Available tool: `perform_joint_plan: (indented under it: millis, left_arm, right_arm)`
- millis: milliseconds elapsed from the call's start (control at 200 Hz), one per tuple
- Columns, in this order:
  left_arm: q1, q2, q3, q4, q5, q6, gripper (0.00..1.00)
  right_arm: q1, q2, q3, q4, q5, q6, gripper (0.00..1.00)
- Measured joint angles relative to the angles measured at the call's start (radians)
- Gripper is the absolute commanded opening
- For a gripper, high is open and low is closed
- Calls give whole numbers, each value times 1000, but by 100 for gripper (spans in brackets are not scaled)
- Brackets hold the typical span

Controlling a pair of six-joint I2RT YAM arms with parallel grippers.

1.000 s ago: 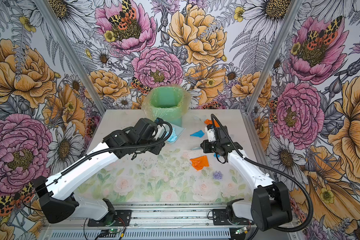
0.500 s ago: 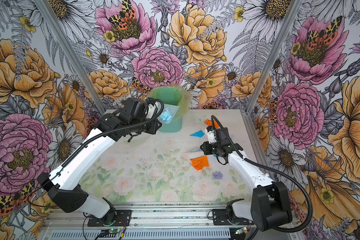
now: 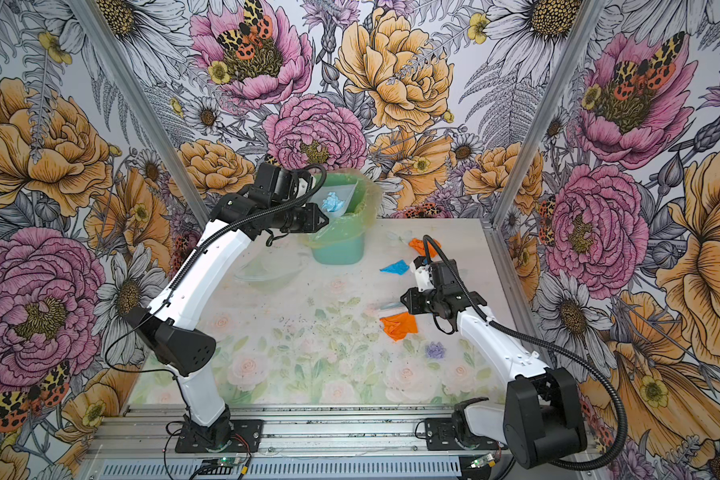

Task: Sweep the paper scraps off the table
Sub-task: 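Lift the dustpan with the left gripper and carry it over the green bin, then tilt the dustpan over the bin with the left gripper to dump the scrap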

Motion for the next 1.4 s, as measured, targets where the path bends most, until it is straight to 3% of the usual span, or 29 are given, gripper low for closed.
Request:
perform_joint_plan:
  millis: [340,711,1181,1401]
  left_arm:
    - [89,202,225,0,213,-123,0]
    - [128,288,378,-3,389,-252,0]
    - [138,317,365,156,578,-406,0]
    - [138,296,208,334,634,-500,0]
  right_arm:
    - [0,-12,-33,19,0,31,0]
    - [0,-13,-33,23,0,32,0]
    - [0,-13,-33,24,5,32,0]
    - [0,-13,-33,32,29,32,0]
